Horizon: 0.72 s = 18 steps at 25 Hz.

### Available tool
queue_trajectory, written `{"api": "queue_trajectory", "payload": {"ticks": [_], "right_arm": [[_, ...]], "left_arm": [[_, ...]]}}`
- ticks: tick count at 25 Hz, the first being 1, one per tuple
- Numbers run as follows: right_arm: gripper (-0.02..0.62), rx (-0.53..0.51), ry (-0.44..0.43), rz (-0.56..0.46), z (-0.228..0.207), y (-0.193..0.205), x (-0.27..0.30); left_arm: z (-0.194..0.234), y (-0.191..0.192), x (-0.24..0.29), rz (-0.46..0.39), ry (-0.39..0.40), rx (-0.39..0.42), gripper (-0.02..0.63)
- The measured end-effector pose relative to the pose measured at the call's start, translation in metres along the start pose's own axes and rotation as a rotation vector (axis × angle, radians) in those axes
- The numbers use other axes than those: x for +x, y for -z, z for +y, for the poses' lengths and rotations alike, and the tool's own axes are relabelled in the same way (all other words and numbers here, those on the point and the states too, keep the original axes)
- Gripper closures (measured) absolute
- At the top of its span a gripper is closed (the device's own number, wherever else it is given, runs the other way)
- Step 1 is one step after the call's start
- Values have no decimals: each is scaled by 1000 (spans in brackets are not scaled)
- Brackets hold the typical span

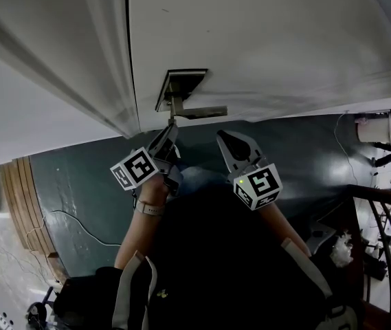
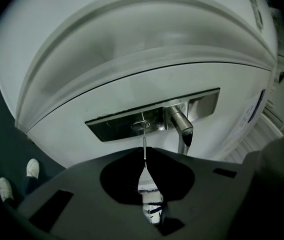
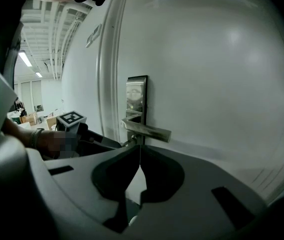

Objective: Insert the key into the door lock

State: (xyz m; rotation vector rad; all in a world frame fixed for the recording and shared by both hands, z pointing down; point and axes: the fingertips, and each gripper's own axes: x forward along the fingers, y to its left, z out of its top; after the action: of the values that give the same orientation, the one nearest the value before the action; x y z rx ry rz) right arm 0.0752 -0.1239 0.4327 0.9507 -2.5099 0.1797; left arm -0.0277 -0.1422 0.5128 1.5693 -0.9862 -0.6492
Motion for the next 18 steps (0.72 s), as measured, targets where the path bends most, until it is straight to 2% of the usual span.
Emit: {"api": "queue_trajectory", "payload": {"ticks": [8, 13, 18], "right_arm": [[578, 7, 0, -4, -2, 1, -2], [578, 15, 2, -4, -6, 4, -5], [578, 22, 8, -8, -10, 6, -8]], "left_arm": [[-1, -1, -1, -84, -24, -26, 580], [-2, 0, 0, -147, -12, -65, 580], [-2, -2, 4, -167, 9, -98, 580]]}}
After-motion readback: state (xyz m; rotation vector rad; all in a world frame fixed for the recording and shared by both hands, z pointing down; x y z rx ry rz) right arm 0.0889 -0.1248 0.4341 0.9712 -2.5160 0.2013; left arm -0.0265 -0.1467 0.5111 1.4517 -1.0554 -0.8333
